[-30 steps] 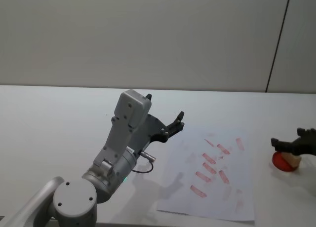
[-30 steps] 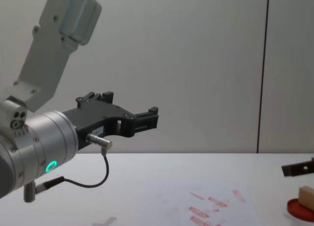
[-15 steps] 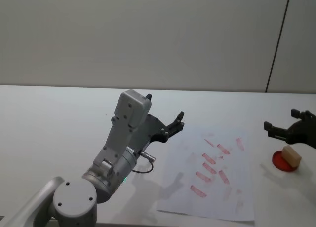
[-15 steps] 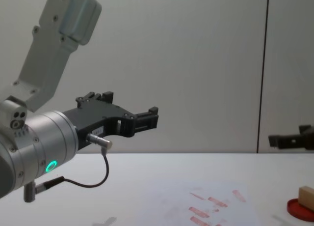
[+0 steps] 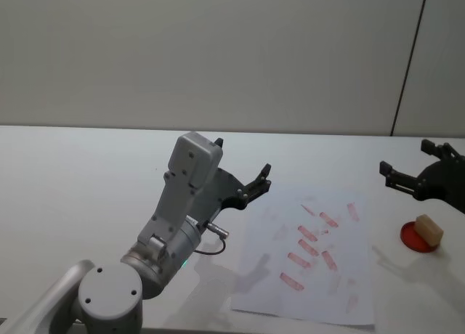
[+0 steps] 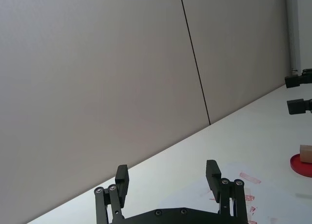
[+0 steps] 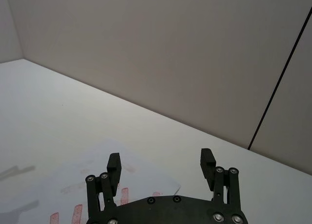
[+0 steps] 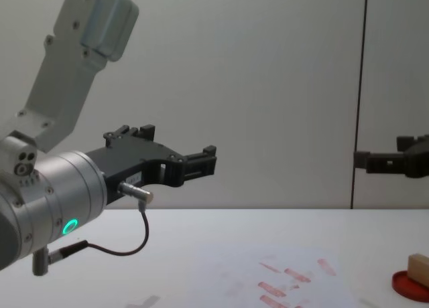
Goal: Use the one hand to pick up the stamp and affix it onto the A4 paper.
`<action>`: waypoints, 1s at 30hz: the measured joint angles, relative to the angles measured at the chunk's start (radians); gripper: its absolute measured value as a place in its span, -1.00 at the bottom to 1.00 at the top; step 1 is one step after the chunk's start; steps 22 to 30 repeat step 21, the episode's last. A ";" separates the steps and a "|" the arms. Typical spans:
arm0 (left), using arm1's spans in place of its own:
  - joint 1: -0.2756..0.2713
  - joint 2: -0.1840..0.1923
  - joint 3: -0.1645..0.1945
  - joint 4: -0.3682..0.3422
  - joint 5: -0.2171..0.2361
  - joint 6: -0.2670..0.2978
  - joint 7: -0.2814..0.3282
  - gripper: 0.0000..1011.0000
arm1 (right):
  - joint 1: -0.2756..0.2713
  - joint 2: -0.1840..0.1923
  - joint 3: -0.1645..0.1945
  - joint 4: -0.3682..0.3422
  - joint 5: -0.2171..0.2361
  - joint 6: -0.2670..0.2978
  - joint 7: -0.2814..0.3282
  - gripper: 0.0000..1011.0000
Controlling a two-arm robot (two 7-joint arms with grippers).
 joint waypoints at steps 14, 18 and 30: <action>0.000 0.000 0.000 0.000 0.000 0.000 0.000 0.98 | -0.013 0.000 -0.002 -0.022 0.010 -0.043 -0.005 0.98; 0.000 0.000 0.000 0.000 0.000 0.000 0.000 0.98 | -0.015 0.000 -0.002 -0.025 0.012 -0.049 -0.006 0.98; 0.000 0.000 0.000 0.000 0.000 0.000 0.000 0.98 | -0.016 0.000 -0.003 -0.027 0.012 -0.053 -0.006 0.98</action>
